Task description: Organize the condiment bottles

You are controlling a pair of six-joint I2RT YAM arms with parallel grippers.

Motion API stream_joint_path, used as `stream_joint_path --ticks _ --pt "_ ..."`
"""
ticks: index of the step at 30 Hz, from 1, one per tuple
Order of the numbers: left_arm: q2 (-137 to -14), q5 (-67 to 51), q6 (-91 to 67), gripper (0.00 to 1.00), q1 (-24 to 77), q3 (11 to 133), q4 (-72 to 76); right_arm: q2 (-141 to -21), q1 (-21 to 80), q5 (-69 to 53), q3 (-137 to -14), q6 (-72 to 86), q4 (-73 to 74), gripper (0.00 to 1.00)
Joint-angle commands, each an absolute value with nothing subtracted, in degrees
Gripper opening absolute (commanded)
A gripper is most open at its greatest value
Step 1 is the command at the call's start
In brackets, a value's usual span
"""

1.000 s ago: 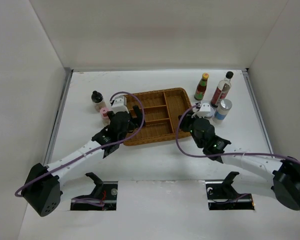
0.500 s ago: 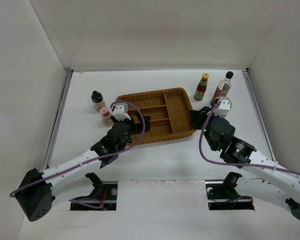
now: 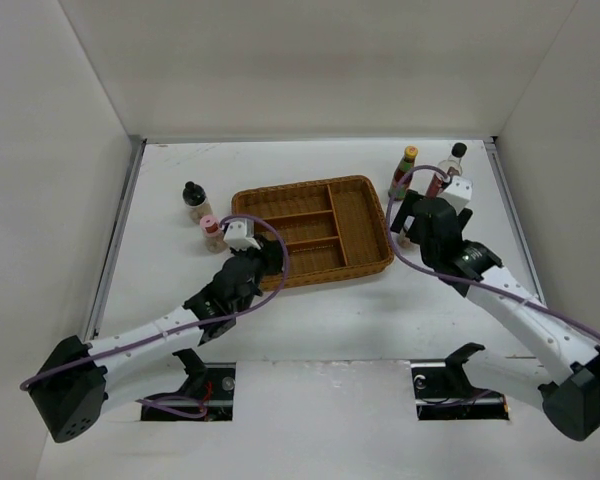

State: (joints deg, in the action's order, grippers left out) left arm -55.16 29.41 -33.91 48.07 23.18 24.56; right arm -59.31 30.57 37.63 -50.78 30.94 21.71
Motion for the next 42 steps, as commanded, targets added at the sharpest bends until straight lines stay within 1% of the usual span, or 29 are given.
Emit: stream_joint_path --ticks 1,2,4,7,8,9,20,26,28,31,32,35,37,42 --pt "-54.7 32.5 -34.1 0.1 49.2 21.6 28.3 -62.6 25.7 32.3 -49.6 33.5 21.4 1.0" --pt "-54.3 32.0 -33.9 0.13 49.4 21.5 28.6 -64.0 24.4 30.4 -49.3 33.7 20.0 1.0" --pt "-53.6 30.8 -33.8 0.25 49.9 21.3 29.0 -66.6 22.4 28.0 -49.0 33.3 17.1 1.0" --pt "-53.0 30.3 -33.6 0.41 49.2 19.8 30.9 -69.7 20.3 25.7 -49.6 33.4 15.1 1.0" --pt "-53.2 30.3 -33.5 0.46 48.8 19.3 31.6 -70.7 20.0 25.0 -49.9 33.3 14.7 1.0" --pt "-53.3 30.1 -33.5 0.48 48.5 18.9 32.2 -72.1 19.8 24.4 -50.5 33.3 14.4 1.0" --pt "-56.0 26.7 -32.3 0.53 47.2 17.0 36.7 -82.3 17.3 24.8 -53.1 33.7 11.5 1.0" --pt "-56.1 26.0 -32.2 0.53 46.1 16.3 37.7 -87.4 16.3 26.3 -55.7 32.3 9.1 1.0" --pt "-55.9 26.5 -32.1 0.53 46.0 15.8 38.0 -88.6 16.1 25.8 -56.0 32.3 8.7 0.95" --pt "-56.2 26.1 -32.1 0.53 45.1 15.6 38.1 -90.2 16.4 26.3 -57.0 32.1 8.7 0.75" --pt "-55.6 26.0 -32.1 0.54 45.0 15.6 38.1 -89.7 16.5 27.1 -56.9 32.1 8.7 0.67" --pt "-54.8 26.4 -32.1 0.55 45.0 15.1 38.6 -86.5 17.8 31.1 -56.3 31.5 8.7 0.53" --pt "-55.1 26.0 -32.1 0.55 44.6 14.9 38.9 -83.2 19.0 33.1 -56.9 30.3 8.9 0.5" --pt "-53.4 26.5 -32.2 0.58 44.7 14.4 39.0 -75.8 23.7 35.9 -59.8 27.5 8.5 0.49"
